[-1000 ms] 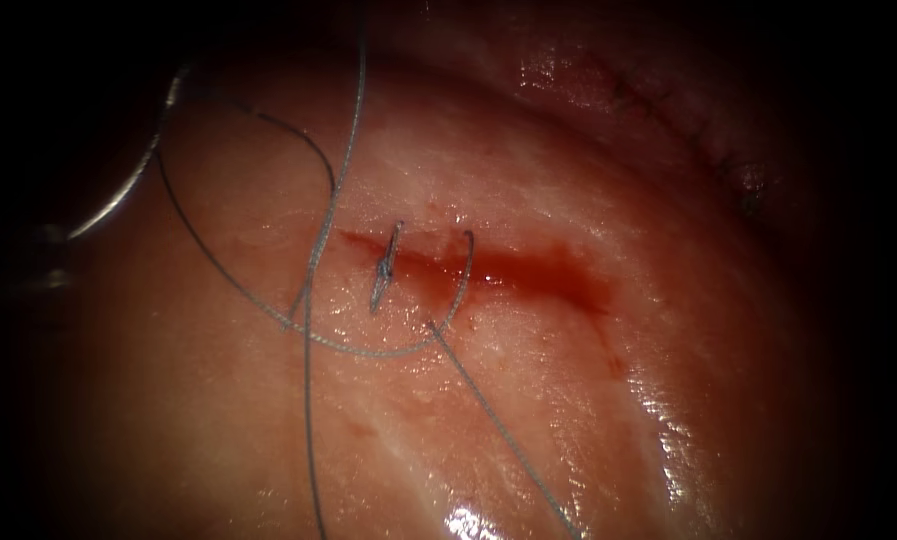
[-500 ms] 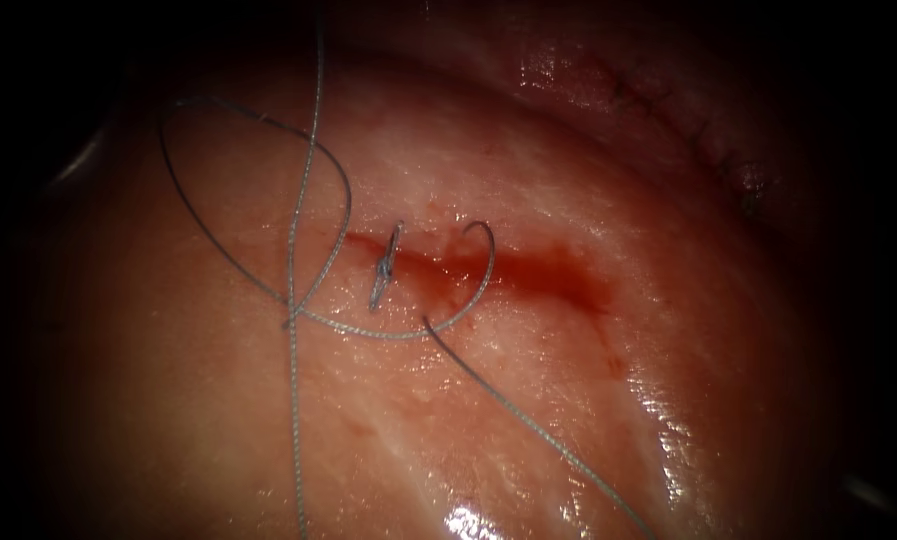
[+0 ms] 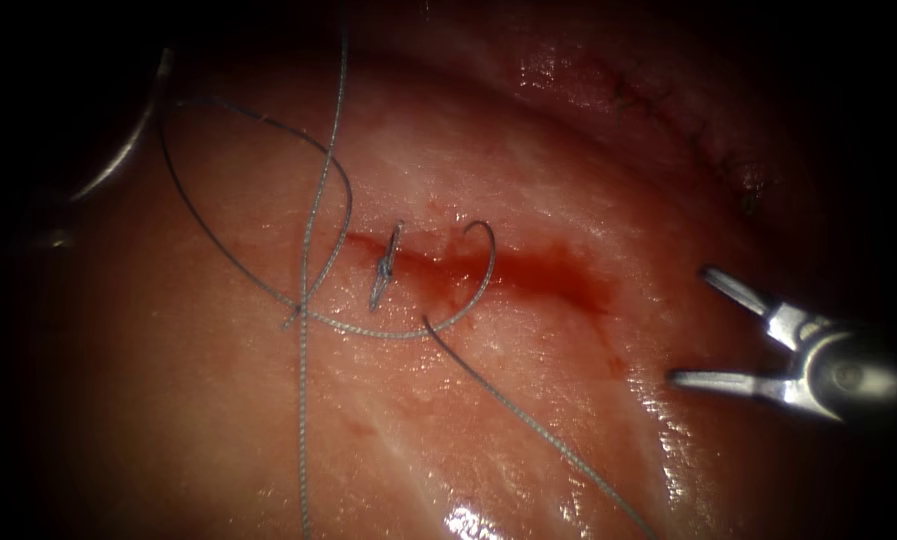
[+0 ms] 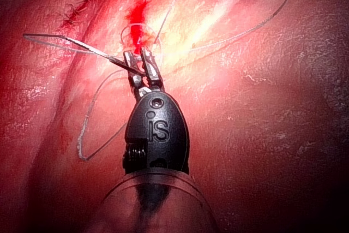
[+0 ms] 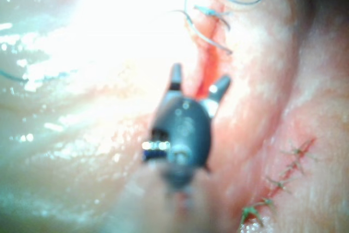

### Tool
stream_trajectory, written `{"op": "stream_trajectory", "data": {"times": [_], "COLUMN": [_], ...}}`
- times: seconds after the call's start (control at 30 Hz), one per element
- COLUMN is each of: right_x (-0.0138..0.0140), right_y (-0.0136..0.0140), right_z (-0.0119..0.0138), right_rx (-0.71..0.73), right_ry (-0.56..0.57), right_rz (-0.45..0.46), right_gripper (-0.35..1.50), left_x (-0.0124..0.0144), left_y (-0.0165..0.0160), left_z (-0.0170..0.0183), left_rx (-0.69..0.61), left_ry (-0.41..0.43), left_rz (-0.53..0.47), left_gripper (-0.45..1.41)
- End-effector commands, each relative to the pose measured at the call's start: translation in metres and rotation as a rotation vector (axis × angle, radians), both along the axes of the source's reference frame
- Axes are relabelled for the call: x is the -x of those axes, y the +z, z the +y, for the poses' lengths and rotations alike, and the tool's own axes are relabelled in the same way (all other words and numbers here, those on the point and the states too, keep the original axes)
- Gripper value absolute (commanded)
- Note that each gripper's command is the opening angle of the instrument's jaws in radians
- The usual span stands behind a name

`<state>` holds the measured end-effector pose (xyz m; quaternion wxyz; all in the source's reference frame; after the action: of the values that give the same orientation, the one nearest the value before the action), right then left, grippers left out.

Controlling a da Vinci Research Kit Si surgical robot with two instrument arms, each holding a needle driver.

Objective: Wound Closure

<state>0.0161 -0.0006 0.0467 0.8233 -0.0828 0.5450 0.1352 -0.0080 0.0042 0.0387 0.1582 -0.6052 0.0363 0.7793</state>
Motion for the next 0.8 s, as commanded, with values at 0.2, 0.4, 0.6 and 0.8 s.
{"op": "stream_trajectory", "data": {"times": [0.2,0.4,0.6,0.8], "right_x": [-0.0083,-0.0114,-0.011,-0.0119], "right_y": [0.0042,0.0087,0.0102,0.0086], "right_z": [-0.0007,-0.0026,-0.0036,-0.0037], "right_rx": [0.081,0.134,0.142,0.138], "right_ry": [-0.032,-0.089,-0.097,-0.087], "right_rz": [0.021,0.017,-0.004,0.006], "right_gripper": [1.26,1.21,1.21,1.2], "left_x": [0.0005,0.0005,0.0007,0.0007], "left_y": [0.0009,0.0008,0.0008,0.0008], "left_z": [-0.0007,-0.0008,-0.0008,-0.0009], "left_rx": [-0.002,-0.002,-0.002,-0.002], "left_ry": [0.005,0.009,0.01,0.014], "left_rz": [-0.001,-0.001,-0.003,-0.004], "left_gripper": [-0.45,-0.45,-0.45,-0.45]}}
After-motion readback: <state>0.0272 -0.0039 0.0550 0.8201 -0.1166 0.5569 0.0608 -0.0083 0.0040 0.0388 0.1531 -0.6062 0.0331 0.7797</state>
